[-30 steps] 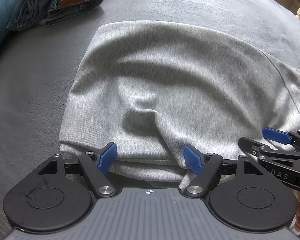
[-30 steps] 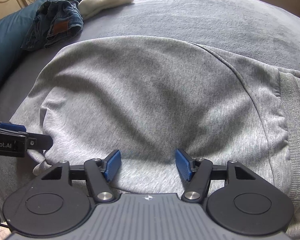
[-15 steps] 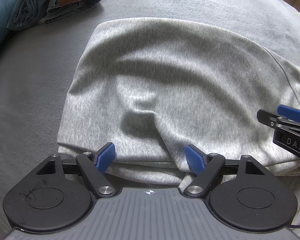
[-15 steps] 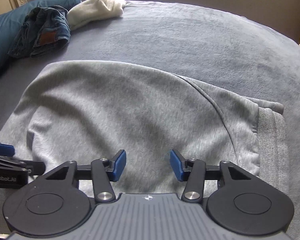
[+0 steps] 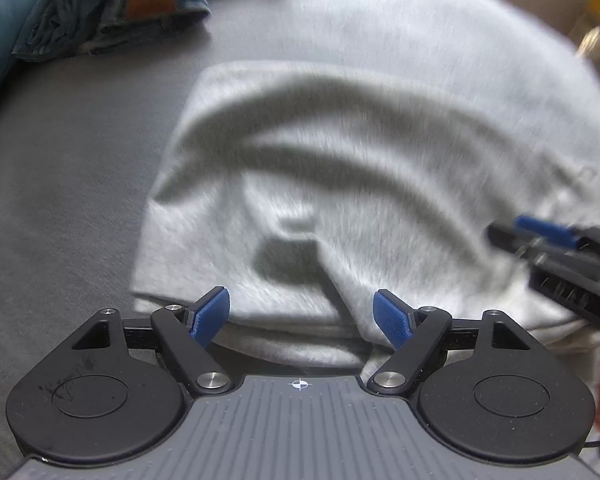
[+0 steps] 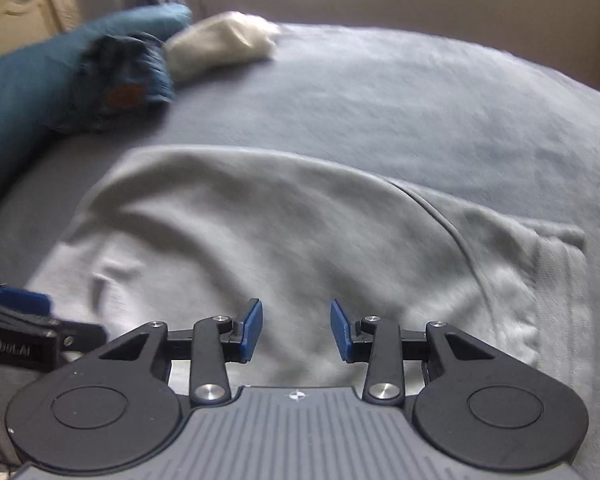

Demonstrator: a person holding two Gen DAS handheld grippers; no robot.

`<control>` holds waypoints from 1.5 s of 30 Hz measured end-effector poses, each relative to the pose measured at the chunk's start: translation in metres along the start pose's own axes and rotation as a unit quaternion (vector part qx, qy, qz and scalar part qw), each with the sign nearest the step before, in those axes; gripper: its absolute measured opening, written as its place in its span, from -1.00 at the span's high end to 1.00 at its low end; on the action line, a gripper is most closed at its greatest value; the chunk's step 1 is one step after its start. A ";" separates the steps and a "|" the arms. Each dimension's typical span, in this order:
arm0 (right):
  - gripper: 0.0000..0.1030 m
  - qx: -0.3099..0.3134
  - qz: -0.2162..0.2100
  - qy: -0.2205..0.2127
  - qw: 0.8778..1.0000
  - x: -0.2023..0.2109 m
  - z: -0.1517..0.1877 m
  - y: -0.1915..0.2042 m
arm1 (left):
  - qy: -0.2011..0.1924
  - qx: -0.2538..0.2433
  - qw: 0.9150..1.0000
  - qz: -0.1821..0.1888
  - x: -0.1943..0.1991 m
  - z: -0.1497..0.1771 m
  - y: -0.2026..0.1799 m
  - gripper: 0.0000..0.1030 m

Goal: Fold clothes

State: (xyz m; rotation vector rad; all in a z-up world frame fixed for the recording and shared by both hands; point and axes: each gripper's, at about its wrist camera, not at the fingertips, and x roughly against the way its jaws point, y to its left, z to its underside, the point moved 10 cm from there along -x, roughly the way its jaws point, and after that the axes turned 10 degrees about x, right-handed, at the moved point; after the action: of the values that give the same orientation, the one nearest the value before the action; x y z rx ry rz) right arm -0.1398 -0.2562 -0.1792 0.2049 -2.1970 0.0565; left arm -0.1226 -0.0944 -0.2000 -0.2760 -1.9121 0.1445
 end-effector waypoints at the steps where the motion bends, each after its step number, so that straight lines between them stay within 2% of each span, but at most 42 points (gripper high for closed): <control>1: 0.20 0.009 -0.011 -0.007 1.000 0.000 -0.005 0.010 | -0.012 0.015 1.000 0.014 0.006 -0.006 0.009 -0.55; 4: 0.16 0.035 -0.046 -0.020 0.998 -0.002 -0.017 0.042 | -0.039 0.071 0.996 0.038 0.016 -0.027 0.046 -0.56; 7: 0.13 0.056 -0.082 -0.023 0.995 -0.009 -0.024 0.077 | -0.046 0.140 0.988 0.038 0.012 -0.049 0.092 -0.56; 11: -0.05 0.105 -0.115 -0.028 0.987 -0.019 -0.029 0.135 | -0.034 0.223 0.972 0.056 -0.001 -0.065 0.138 -0.55; 12: -0.18 0.122 -0.121 -0.031 0.985 -0.021 -0.029 0.150 | -0.031 0.234 0.970 0.058 -0.003 -0.068 0.145 -0.55; 14: -0.31 0.169 -0.125 -0.025 0.977 -0.030 -0.023 0.180 | -0.028 0.241 0.968 0.061 -0.008 -0.071 0.153 -0.55; 18: -0.32 0.274 -0.095 -0.012 0.957 -0.048 -0.007 0.224 | -0.015 0.235 0.969 0.069 -0.020 -0.069 0.157 -0.55; 21: -0.32 0.324 -0.071 -0.010 0.943 -0.061 0.000 0.244 | -0.005 0.237 0.968 0.078 -0.029 -0.065 0.161 -0.55; 25: -0.31 0.346 -0.035 0.000 0.938 -0.082 0.003 0.251 | 0.007 0.242 0.966 0.090 -0.039 -0.061 0.166 -0.55; 29: -0.31 0.330 -0.025 0.008 0.944 -0.091 -0.004 0.248 | 0.018 0.236 0.967 0.098 -0.045 -0.058 0.164 -0.55; 35: -0.33 0.337 -0.014 0.014 0.941 -0.094 -0.005 0.249 | 0.022 0.234 0.966 0.111 -0.053 -0.056 0.157 -0.55; 37: -0.25 0.333 -0.008 0.012 0.943 -0.095 -0.006 0.248 | 0.022 0.232 0.966 0.114 -0.053 -0.055 0.154 -0.55; 40: 0.03 0.309 0.003 0.009 0.951 -0.097 -0.011 0.242 | 0.022 0.229 0.966 0.117 -0.054 -0.053 0.152 -0.55; 42: 0.37 0.300 0.012 0.007 0.954 -0.096 -0.014 0.238 | 0.023 0.234 0.965 0.118 -0.055 -0.052 0.153 -0.55; 45: 0.66 0.270 0.012 0.002 0.963 -0.090 -0.021 0.229 | 0.024 0.254 0.959 0.126 -0.056 -0.053 0.155 -0.55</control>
State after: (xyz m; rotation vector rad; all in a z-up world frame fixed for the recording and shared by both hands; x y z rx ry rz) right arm -0.1092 -0.0170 -0.2310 0.4798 -2.1365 0.6727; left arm -0.0358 0.0389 -0.2682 -0.1702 -1.7175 0.7790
